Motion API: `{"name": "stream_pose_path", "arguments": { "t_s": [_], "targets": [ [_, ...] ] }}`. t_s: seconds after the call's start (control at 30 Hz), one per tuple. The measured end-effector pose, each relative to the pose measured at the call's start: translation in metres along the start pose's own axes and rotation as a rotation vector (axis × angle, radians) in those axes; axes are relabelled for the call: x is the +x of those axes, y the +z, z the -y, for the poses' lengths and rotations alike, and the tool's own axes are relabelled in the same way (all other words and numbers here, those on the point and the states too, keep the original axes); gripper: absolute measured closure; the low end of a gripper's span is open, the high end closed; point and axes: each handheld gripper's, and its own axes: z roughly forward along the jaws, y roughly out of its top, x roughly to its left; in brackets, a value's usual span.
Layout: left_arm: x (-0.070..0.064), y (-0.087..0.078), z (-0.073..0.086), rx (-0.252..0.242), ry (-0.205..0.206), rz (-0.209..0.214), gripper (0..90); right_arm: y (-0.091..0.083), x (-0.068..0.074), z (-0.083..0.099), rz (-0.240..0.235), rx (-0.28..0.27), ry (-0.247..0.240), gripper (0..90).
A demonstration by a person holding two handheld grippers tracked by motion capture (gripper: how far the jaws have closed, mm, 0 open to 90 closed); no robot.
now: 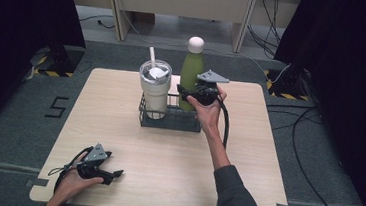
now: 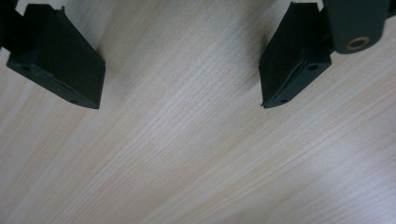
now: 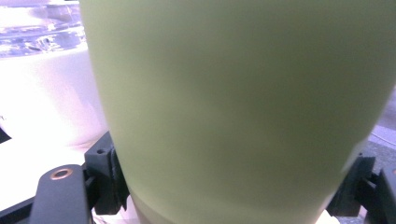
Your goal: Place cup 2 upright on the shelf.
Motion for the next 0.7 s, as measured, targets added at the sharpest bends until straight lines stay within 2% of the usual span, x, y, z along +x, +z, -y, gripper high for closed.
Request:
{"name": "stream_pose_path", "arguments": {
  "t_s": [0.7],
  "targets": [
    [0.000,0.000,0.000,0.000,0.000,0.000,13.8,0.009,-0.005,0.026,0.007,0.045,0.028,21.0]
  ]
}}
